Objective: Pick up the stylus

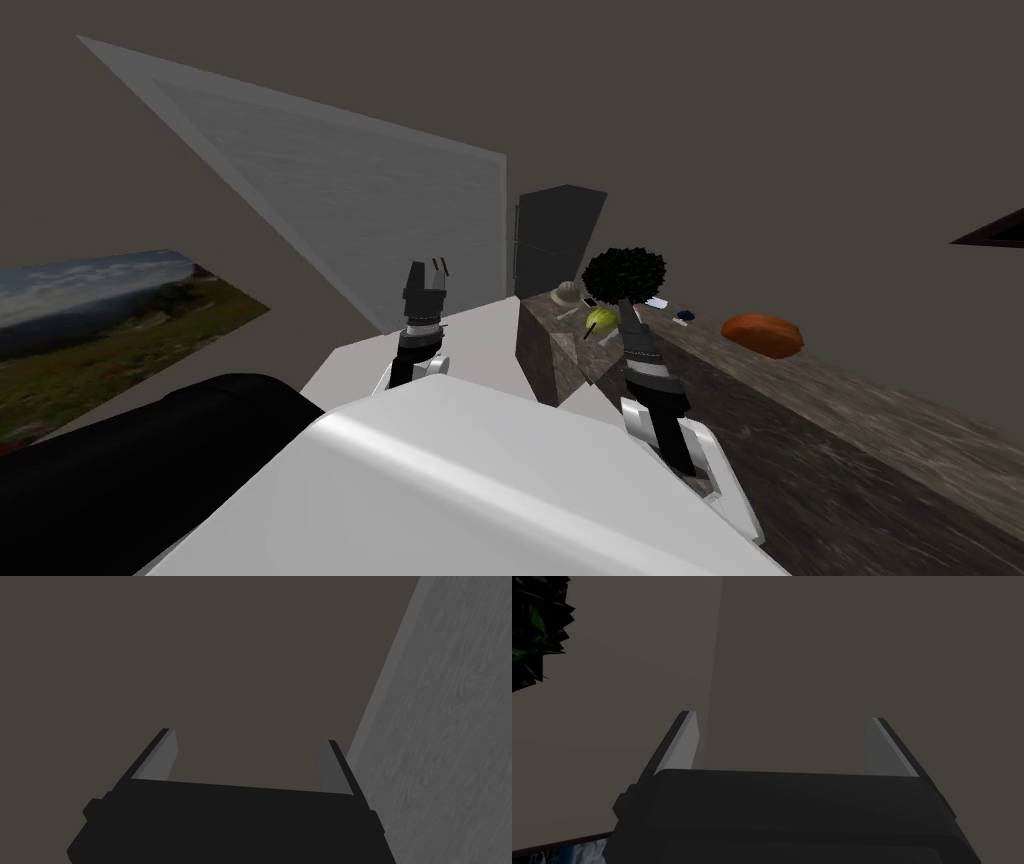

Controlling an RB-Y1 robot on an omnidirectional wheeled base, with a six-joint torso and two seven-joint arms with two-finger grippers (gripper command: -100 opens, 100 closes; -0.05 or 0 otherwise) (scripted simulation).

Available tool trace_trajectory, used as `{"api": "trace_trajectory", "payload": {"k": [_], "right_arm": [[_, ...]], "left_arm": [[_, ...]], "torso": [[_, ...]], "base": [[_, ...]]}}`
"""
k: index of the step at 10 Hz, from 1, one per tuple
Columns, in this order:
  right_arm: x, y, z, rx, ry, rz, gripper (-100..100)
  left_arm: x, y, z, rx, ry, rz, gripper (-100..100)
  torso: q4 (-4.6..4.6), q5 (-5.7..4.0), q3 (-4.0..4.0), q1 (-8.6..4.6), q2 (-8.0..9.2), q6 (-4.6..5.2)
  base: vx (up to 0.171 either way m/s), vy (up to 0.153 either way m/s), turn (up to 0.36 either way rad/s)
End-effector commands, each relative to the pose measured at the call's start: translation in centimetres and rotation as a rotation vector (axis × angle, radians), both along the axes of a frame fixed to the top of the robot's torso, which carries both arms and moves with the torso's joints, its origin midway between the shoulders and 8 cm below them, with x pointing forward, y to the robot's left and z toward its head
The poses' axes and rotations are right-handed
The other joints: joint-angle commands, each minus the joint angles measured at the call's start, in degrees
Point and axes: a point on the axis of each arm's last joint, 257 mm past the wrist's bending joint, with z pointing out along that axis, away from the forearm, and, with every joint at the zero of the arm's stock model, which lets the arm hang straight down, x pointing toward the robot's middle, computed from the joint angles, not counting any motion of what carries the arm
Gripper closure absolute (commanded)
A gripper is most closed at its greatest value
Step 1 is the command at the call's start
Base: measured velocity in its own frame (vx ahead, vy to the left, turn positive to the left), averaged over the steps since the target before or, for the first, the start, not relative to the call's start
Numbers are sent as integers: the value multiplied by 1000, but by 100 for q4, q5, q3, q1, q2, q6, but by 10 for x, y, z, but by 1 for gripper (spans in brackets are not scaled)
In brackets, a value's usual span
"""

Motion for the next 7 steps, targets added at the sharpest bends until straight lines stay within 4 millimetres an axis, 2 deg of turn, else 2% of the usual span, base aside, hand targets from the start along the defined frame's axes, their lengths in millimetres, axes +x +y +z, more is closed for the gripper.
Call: {"api": "trace_trajectory", "payload": {"k": [1,3,4,5,6,7], "right_arm": [[4,-5,-4,-40,9,-25,-100],[13,-29,-16,-123,33,-103,-100],[13,-28,-17,-140,37,-107,-100],[17,-40,-23,-182,51,-147,-100],[18,-40,-24,-188,53,-149,-100],[21,-53,-31,-234,70,-190,-100]], "left_arm": [[0,0,0,0,0,0,0],[0,0,0,0,0,0,0],[0,0,0,0,0,0,0],[0,0,0,0,0,0,0],[0,0,0,0,0,0,0],[0,0,0,0,0,0,0]], "torso": [[0,0,0,0,0,0],[2,-3,7,-15,14,0],[2,0,6,3,11,1],[3,0,9,-5,18,-3],[3,-2,9,-10,18,0],[4,-2,11,-15,22,-4]], "base": [[128,114,-97],[120,139,-226],[99,140,-93],[104,123,-178],[89,118,-78],[101,113,-147]]}}
